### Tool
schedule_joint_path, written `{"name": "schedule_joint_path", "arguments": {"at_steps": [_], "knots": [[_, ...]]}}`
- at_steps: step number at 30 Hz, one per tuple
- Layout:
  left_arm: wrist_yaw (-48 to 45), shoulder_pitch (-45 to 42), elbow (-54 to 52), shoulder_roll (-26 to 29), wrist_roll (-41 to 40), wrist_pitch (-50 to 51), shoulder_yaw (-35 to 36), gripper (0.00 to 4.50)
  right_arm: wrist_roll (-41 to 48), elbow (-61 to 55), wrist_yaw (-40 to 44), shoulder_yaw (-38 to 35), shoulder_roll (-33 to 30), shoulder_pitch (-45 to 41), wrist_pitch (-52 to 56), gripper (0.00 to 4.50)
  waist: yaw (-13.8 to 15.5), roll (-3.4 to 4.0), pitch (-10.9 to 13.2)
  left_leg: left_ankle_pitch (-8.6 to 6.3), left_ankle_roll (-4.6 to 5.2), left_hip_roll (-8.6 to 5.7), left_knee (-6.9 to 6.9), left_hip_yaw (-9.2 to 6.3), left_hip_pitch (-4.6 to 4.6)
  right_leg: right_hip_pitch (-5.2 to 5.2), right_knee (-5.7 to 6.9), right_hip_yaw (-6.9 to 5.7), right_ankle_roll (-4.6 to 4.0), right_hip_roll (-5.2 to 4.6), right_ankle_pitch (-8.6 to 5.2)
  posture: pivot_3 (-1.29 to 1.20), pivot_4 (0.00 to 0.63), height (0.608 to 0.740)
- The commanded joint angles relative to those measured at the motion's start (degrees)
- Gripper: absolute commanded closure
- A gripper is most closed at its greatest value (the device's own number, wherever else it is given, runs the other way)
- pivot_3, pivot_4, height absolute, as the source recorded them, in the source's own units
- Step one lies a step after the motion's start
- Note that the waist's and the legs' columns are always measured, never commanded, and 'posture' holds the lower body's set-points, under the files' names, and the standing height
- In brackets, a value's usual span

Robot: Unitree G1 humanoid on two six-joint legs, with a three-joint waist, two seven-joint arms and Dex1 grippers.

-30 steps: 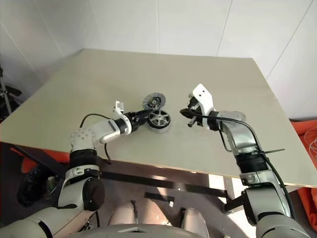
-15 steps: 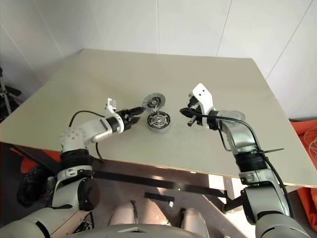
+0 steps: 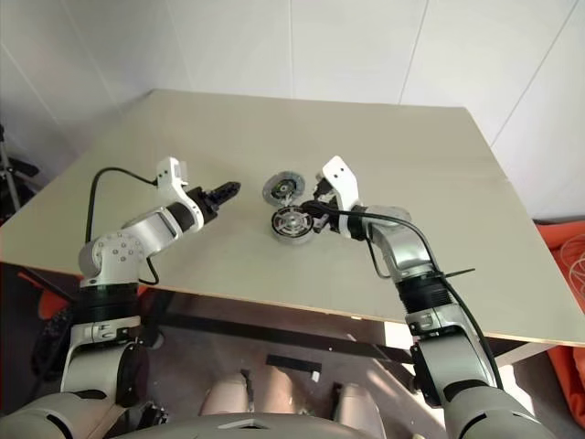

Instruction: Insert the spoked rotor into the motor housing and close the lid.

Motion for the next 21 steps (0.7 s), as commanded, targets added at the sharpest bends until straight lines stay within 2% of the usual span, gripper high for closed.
{"name": "schedule_joint_path", "arguments": {"at_steps": [1, 8, 14, 21], "knots": [[-2.61, -0.28, -2.80, 0.34, 0.89, -1.69, -1.08, 1.26, -0.69, 1.81, -0.97, 0.24, 1.14, -2.58, -1.42, 4.50, 0.05, 0.00, 0.00, 0.00, 0.00, -0.02, 0.00, 0.00, 0.00, 0.00, 0.00, 0.00, 0.00, -0.01, 0.00, 0.00, 0.000, 0.740], [-2.89, 0.49, -3.22, -0.27, 1.48, -1.43, -1.05, 1.26, -2.96, 8.57, -3.56, 1.89, 4.62, -1.18, -3.65, 4.50, -0.16, 0.00, 0.00, 0.04, -0.07, 0.02, -0.02, 0.00, 0.00, -0.06, 0.05, 0.01, -0.01, 0.02, 0.00, 0.00, 0.000, 0.740], [-3.14, 0.08, -2.92, -0.16, 1.38, -1.28, -0.81, 1.26, -2.77, 8.94, -4.29, 0.74, 4.39, -1.53, -3.86, 4.50, -0.16, 0.00, 0.00, 0.04, -0.07, 0.01, -0.03, 0.01, 0.01, -0.05, 0.05, 0.03, 0.00, 0.01, 0.00, 0.00, 0.000, 0.740], [-3.82, -0.20, -2.31, -0.68, 1.24, -1.21, -1.28, 1.26, -0.90, 2.79, -2.57, -0.44, 1.99, -1.49, -2.13, 4.50, -0.10, 0.00, 0.00, 0.04, -0.07, 0.01, -0.03, 0.01, -0.01, -0.06, 0.05, 0.03, 0.00, 0.01, 0.00, 0.00, 0.000, 0.740]]}}
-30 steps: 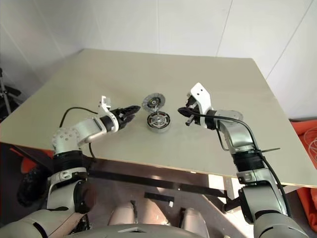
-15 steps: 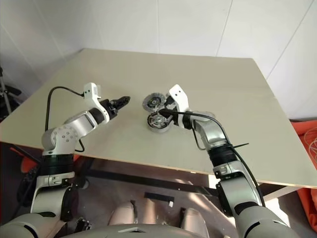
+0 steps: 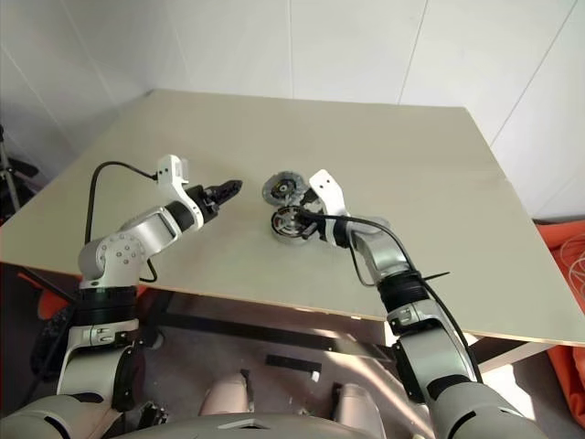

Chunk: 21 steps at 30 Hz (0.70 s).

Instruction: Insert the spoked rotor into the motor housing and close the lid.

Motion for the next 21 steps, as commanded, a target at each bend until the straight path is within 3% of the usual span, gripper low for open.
{"name": "schedule_joint_path", "arguments": {"at_steps": [1, 14, 18, 21], "knots": [[-1.03, -0.97, -1.55, -0.26, 0.03, -0.54, 0.11, 1.26, 1.42, -6.08, 1.07, -1.79, -1.33, -1.01, 0.47, 4.50, -0.01, 0.00, 0.00, 0.00, 0.00, 0.00, 0.00, 0.00, 0.00, 0.00, 0.00, 0.00, 0.00, 0.00, 0.00, 0.00, 0.000, 0.740], [-1.62, -0.67, -1.59, -0.74, 0.08, -0.87, 0.51, 1.26, -1.16, -5.10, 2.64, -0.87, -7.16, -0.12, -0.30, 4.50, 0.03, 0.00, 0.00, 0.00, 0.00, 0.00, 0.00, 0.00, 0.02, 0.01, 0.00, 0.00, 0.00, 0.00, 0.00, 0.00, 0.000, 0.740], [-1.65, -0.59, -1.75, -0.72, 0.14, -0.88, 0.43, 1.20, -0.96, -5.35, 4.14, -0.79, -7.65, -0.24, -0.80, 3.58, 0.02, 0.00, 0.00, 0.00, 0.00, 0.00, 0.00, 0.00, 0.01, 0.01, 0.00, 0.00, 0.00, 0.01, 0.00, 0.00, 0.000, 0.740], [-1.70, -0.53, -1.85, -0.68, 0.12, -0.88, 0.48, 1.20, -0.64, -6.44, 5.49, -0.92, -8.14, -0.18, -1.29, 2.54, 0.03, 0.00, 0.00, 0.00, 0.01, 0.00, 0.01, 0.00, 0.01, 0.01, 0.00, 0.00, 0.00, 0.00, 0.00, 0.00, 0.000, 0.740]]}}
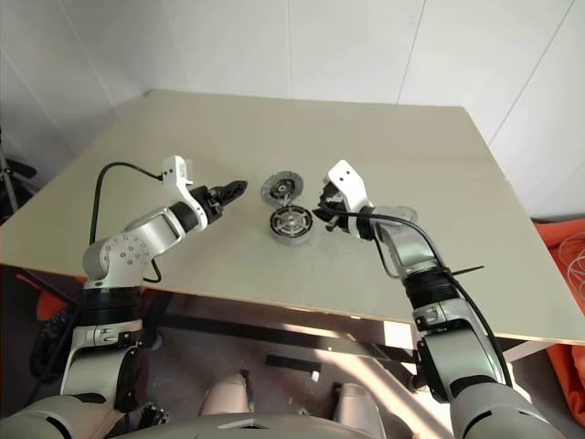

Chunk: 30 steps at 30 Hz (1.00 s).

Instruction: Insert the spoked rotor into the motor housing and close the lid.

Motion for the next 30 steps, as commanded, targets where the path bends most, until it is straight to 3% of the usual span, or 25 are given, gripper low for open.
{"name": "schedule_joint_path", "arguments": {"at_steps": [1, 6, 11, 19, 25, 30], "knots": [[-0.60, -0.53, -1.83, 0.23, 0.12, -0.91, 0.73, 1.20, 0.13, -2.10, 1.25, -0.43, -1.01, -0.80, -1.68, 2.20, 0.00, 0.00, 0.00, 0.00, 0.00, 0.00, 0.01, 0.00, 0.00, 0.00, 0.00, 0.00, 0.00, 0.00, 0.00, 0.00, 0.000, 0.740], [-0.58, -0.60, -1.61, 0.15, 0.15, -1.01, 0.81, 1.20, -3.27, -2.19, 3.64, 2.41, -3.48, -1.95, -4.76, 0.53, 0.10, 0.00, 0.00, 0.00, 0.00, -0.01, 0.02, 0.00, -0.01, 0.01, 0.01, 0.00, 0.00, 0.00, 0.00, 0.00, 0.000, 0.740], [-0.53, -0.62, -1.45, 0.07, 0.17, -1.16, 1.00, 1.20, -4.58, -2.02, 8.52, 3.83, -6.20, -4.27, -8.52, 0.53, 0.07, 0.00, 0.00, 0.00, 0.01, 0.00, 0.03, 0.00, -0.01, 0.00, 0.02, 0.00, 0.00, 0.00, 0.00, 0.00, 0.000, 0.740], [-1.00, -1.06, -0.40, 0.30, 0.76, -1.62, 0.82, 1.20, -7.83, 0.66, 24.76, 10.84, -10.81, -12.15, -23.30, 0.53, -0.14, 0.00, 0.00, -0.02, 0.04, 0.03, 0.13, 0.00, -0.01, -0.02, 0.11, 0.00, -0.01, 0.00, 0.00, 0.00, 0.000, 0.740], [-1.16, -1.08, -0.41, -0.07, 1.15, -1.99, 0.74, 1.20, -10.98, 11.40, 33.74, 16.90, -6.93, -18.48, -33.55, 0.53, -0.14, -0.01, 0.00, -0.04, 0.08, 0.04, 0.33, -0.01, -0.04, -0.03, 0.28, 0.00, -0.03, -0.01, 0.00, 0.00, 0.000, 0.740], [-0.60, -0.10, -2.01, -0.34, 1.07, -1.35, 0.82, 1.20, -16.08, 24.56, 33.82, 20.48, -2.35, -22.69, -41.89, 0.53, -0.10, -0.01, 0.00, -0.04, 0.08, 0.04, 0.49, -0.03, -0.14, -0.19, 0.53, 0.00, -0.05, -0.03, 0.00, 0.00, 0.000, 0.740]]}}
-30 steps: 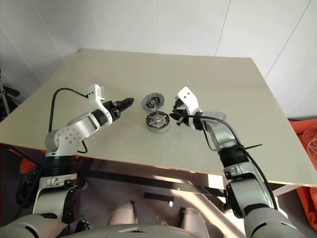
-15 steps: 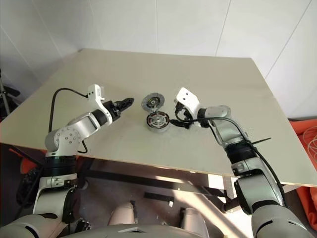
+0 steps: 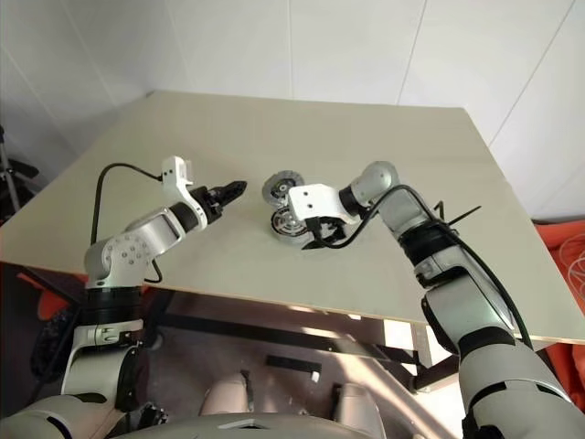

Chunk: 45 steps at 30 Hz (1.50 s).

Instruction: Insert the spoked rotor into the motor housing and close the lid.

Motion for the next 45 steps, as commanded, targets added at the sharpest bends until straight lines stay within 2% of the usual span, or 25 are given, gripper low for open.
{"name": "schedule_joint_path", "arguments": {"at_steps": [1, 11, 21, 37, 45], "knots": [[0.08, 0.07, -3.15, 0.14, -0.18, -0.31, 0.67, 1.20, -2.75, 6.74, -0.10, 0.99, 1.78, -3.63, -5.75, 0.53, -0.04, 0.00, 0.00, 0.00, 0.00, 0.00, 0.01, -0.01, -0.02, -0.01, 0.01, 0.00, 0.00, 0.00, 0.00, 0.00, 0.000, 0.740], [0.24, 0.83, -6.48, 0.02, -6.13, 9.80, 1.52, 1.20, -8.04, 18.85, -0.34, 1.79, 4.87, -8.35, -13.84, 0.53, -0.12, 0.00, 0.00, 0.00, 0.00, 0.02, 0.04, -0.01, -0.16, -0.23, 0.17, 0.00, -0.09, 0.01, -0.05, 0.00, 0.000, 0.740], [1.60, 2.07, -8.11, -1.06, -5.86, 10.13, 2.01, 1.20, -11.56, 21.21, 4.60, 2.90, 3.61, -8.61, -20.81, 0.53, -0.21, 0.00, 0.00, 0.00, 0.00, 0.04, 0.06, -0.01, -0.14, -0.24, 0.22, 0.00, -0.11, 0.02, -0.06, 0.00, 0.000, 0.740], [3.41, 4.48, -11.14, -3.37, -5.83, 10.05, 1.82, 1.20, -13.64, 27.26, 0.00, 1.16, 7.88, -15.67, -20.30, 0.53, -1.13, 0.00, 0.01, 0.00, 0.01, 0.05, 0.07, -0.01, -0.18, -0.28, 0.23, -0.01, -0.12, 0.02, -0.07, 0.00, 0.000, 0.740], [3.64, 4.34, -11.33, -2.97, -5.71, 10.20, 1.78, 1.20, -16.09, 30.16, -3.66, 1.68, 9.06, -15.13, -19.67, 0.53, -1.57, 0.01, 0.01, -0.01, 0.01, 0.05, 0.07, -0.02, -0.17, -0.29, 0.25, -0.01, -0.13, 0.02, -0.07, 0.00, 0.000, 0.740]]}}
